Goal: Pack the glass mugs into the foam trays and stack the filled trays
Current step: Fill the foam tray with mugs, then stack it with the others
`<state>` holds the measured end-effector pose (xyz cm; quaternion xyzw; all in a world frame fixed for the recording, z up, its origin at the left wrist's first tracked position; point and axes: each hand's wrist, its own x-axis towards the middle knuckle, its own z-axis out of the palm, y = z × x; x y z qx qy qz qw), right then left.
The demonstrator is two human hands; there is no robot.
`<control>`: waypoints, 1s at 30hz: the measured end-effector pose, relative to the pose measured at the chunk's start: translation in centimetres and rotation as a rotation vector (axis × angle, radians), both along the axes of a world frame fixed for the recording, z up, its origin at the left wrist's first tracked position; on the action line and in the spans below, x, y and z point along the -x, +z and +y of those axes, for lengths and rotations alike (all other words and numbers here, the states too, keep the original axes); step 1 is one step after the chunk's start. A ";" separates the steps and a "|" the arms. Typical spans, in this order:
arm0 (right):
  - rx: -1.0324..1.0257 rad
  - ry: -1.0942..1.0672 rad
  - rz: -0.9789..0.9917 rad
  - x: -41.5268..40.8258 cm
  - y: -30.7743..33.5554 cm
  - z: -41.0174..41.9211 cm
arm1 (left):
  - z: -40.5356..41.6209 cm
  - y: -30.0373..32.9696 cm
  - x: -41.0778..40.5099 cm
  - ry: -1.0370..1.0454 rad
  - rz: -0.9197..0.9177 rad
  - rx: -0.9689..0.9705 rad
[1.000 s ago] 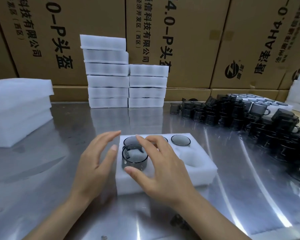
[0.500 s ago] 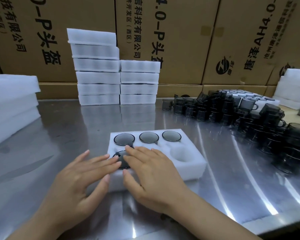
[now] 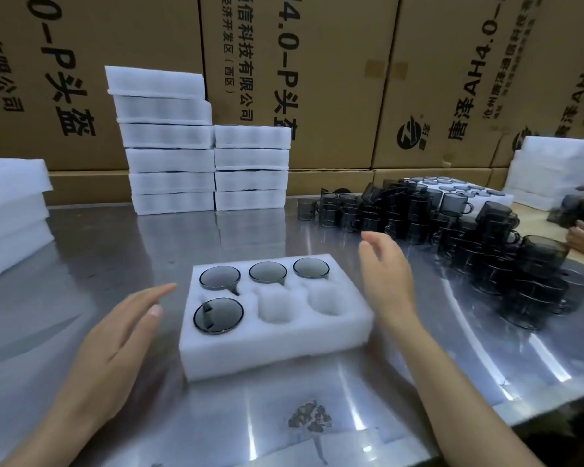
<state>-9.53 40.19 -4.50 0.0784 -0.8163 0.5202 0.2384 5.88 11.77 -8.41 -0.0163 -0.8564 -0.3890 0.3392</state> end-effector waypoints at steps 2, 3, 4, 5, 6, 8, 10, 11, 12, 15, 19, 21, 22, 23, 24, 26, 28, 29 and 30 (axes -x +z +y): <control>-0.083 -0.099 -0.186 3.0 -0.9 2.6 | -0.3 -0.3 0.5 0.007 -0.046 -0.002; -0.151 -0.152 -0.242 4.2 -1.4 3.7 | -0.3 -0.3 0.7 0.009 -0.065 0.008; -0.211 -0.207 -0.279 5.2 -1.9 4.8 | -0.2 -0.3 0.9 0.008 -0.081 0.022; -0.253 -0.264 -0.306 6.0 -2.3 5.8 | -0.2 -0.3 1.1 0.005 -0.092 0.040; -0.272 -0.321 -0.324 6.7 -2.6 6.6 | -0.1 -0.3 1.2 -0.003 -0.099 0.062; -0.284 -0.413 -0.299 7.8 -2.6 8.0 | 0.1 -0.2 1.6 -0.013 -0.105 0.090; -0.303 -0.456 -0.220 8.7 -2.4 8.9 | 0.1 -0.1 2.0 -0.013 -0.109 0.091; -0.313 -0.474 -0.195 9.1 -2.4 9.3 | 0.1 0.0 2.2 -0.008 -0.115 0.086; -0.320 -0.494 -0.188 9.5 -2.4 9.7 | 0.1 0.0 2.4 0.000 -0.119 0.080; -0.312 -0.553 -0.255 10.5 -2.6 10.5 | 0.0 0.1 3.1 0.018 -0.127 0.069; -0.374 -0.577 -0.209 10.7 -2.8 10.4 | -0.1 0.0 3.3 0.030 -0.132 0.065; -0.451 -0.566 -0.131 10.5 -3.0 10.2 | 0.0 0.0 3.2 0.036 -0.134 0.067; -0.488 -0.551 -0.097 10.3 -3.1 10.1 | 0.0 0.0 3.2 0.036 -0.135 0.071; -0.523 -0.529 -0.068 10.1 -3.1 9.9 | 0.1 0.0 3.1 0.038 -0.136 0.076; -0.551 -0.503 -0.046 9.9 -3.1 9.8 | 0.1 0.1 3.1 0.040 -0.140 0.080; -0.580 -0.440 -0.011 9.4 -3.1 9.5 | 0.2 0.0 3.0 0.042 -0.150 0.085; -0.597 -0.361 0.035 8.7 -3.2 9.0 | 0.2 0.0 2.9 0.043 -0.160 0.087; -0.605 -0.320 0.067 8.3 -3.2 8.8 | 0.2 0.0 2.9 0.042 -0.160 0.085; -0.614 -0.281 0.099 7.8 -3.2 8.5 | 0.2 0.1 2.9 0.041 -0.158 0.083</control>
